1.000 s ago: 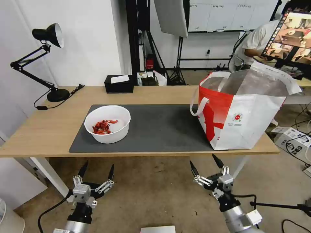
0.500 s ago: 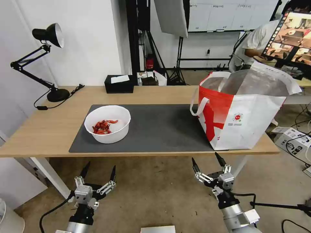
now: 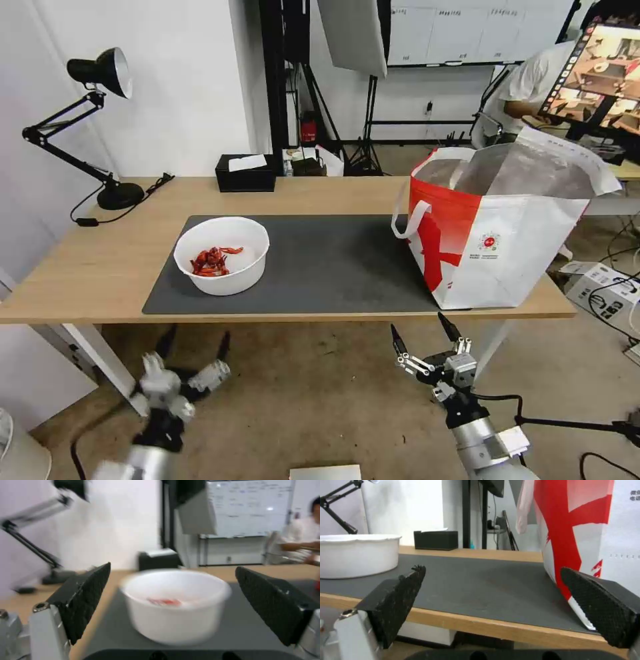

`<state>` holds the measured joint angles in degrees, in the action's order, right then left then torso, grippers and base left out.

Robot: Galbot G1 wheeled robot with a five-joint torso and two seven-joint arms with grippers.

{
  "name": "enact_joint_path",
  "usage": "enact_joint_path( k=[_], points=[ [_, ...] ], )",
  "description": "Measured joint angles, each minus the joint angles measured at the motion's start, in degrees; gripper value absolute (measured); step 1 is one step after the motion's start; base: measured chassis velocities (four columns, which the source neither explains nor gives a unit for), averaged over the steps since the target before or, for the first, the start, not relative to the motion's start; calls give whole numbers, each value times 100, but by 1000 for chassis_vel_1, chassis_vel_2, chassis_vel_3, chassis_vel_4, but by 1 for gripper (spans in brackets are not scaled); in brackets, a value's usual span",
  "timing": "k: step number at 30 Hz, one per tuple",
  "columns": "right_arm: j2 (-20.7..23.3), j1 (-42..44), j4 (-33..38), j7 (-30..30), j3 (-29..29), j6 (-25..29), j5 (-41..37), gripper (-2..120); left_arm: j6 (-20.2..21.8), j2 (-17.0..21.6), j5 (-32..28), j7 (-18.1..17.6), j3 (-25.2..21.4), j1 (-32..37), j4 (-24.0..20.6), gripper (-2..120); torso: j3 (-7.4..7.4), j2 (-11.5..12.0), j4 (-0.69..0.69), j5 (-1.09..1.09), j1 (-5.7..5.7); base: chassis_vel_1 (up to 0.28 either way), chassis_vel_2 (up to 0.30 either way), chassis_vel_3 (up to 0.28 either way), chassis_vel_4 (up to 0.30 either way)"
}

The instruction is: Pick up the trash from the table and place it into the takeout bag.

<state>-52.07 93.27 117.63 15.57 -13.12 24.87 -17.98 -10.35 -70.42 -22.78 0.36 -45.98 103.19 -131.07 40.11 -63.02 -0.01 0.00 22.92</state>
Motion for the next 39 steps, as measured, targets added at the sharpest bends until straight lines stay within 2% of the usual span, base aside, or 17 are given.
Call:
enact_joint_path(
  k=[1,3,5,8,9,11,14,18,22,24,26,27,28,30,31,33,39],
  points=[
    [0,-1,1,-1,0,-1,0,100,247,325,-382,-120,-305,-85,-21,100,0,0,3,0,-1,0,0,0,0],
    [1,-1,1,-1,0,-1,-1,100,320,432,-489,-157,-378,-116,-21,100,0,0,3,-2,-1,0,0,0,0],
    [1,-2,3,-2,1,-3,-3,100,698,1265,-1228,-397,-642,-438,121,100,0,0,1,-1,-1,0,0,0,0],
    [1,-3,4,-1,0,-3,-4,100,874,1623,-1596,-487,-666,-617,236,100,0,0,-1,-3,0,0,0,0,0],
    [1,-2,5,-1,0,-4,-5,100,1204,2035,-2109,-529,-655,-862,380,100,0,0,-1,-1,0,0,0,0,0],
    [1,-2,5,-1,-1,-5,-5,100,1335,2152,-2274,-534,-648,-934,422,100,0,0,-1,-1,0,0,0,0,0],
    [1,-3,5,-2,-1,-6,-6,100,1956,2711,-3055,-561,-582,-1245,681,100,0,0,2,-1,0,0,0,0,0],
    [1,-3,5,-2,-2,-6,-7,100,2191,2979,-3362,-575,-405,-1537,850,100,0,0,1,-1,0,0,0,0,0],
    [1,-4,6,-3,-3,-6,-9,100,2667,3291,-3990,-762,45,-2220,1176,100,0,0,1,-1,0,0,0,0,0],
    [1,-3,5,-3,-3,-6,-9,100,3202,3490,-4509,-1111,510,-2885,1439,100,0,0,1,-5,0,0,0,0,0],
    [2,-4,5,-4,-3,-6,-9,100,3360,3540,-4623,-1215,621,-3073,1509,100,0,0,0,-3,0,0,0,0,0],
    [1,-4,5,-5,-3,-6,-9,100,3766,3620,-4859,-1397,832,-3474,1667,100,0,1,-1,3,0,0,0,0,0],
    [2,-4,6,-5,-3,-6,-9,100,4022,3651,-4977,-1500,945,-3697,1787,100,0,0,0,1,0,0,0,0,0],
    [1,-4,5,-5,-2,-6,-10,100,4132,3661,-5039,-1557,1009,-3810,1849,100,0,0,1,-1,0,0,0,0,0],
    [1,-4,6,-5,-3,-6,-10,100,4479,3693,-5232,-1770,1200,-4177,2073,100,0,0,0,0,0,0,0,0,0],
    [1,-4,6,-5,-3,-6,-10,100,4728,3705,-5415,-1872,1401,-4480,2312,100,0,0,2,-1,0,0,0,0,0],
    [2,-4,6,-6,-3,-5,-10,100,5162,3619,-5585,-1944,1877,-5084,2817,100,0,0,1,-2,0,0,0,0,0]
  ],
)
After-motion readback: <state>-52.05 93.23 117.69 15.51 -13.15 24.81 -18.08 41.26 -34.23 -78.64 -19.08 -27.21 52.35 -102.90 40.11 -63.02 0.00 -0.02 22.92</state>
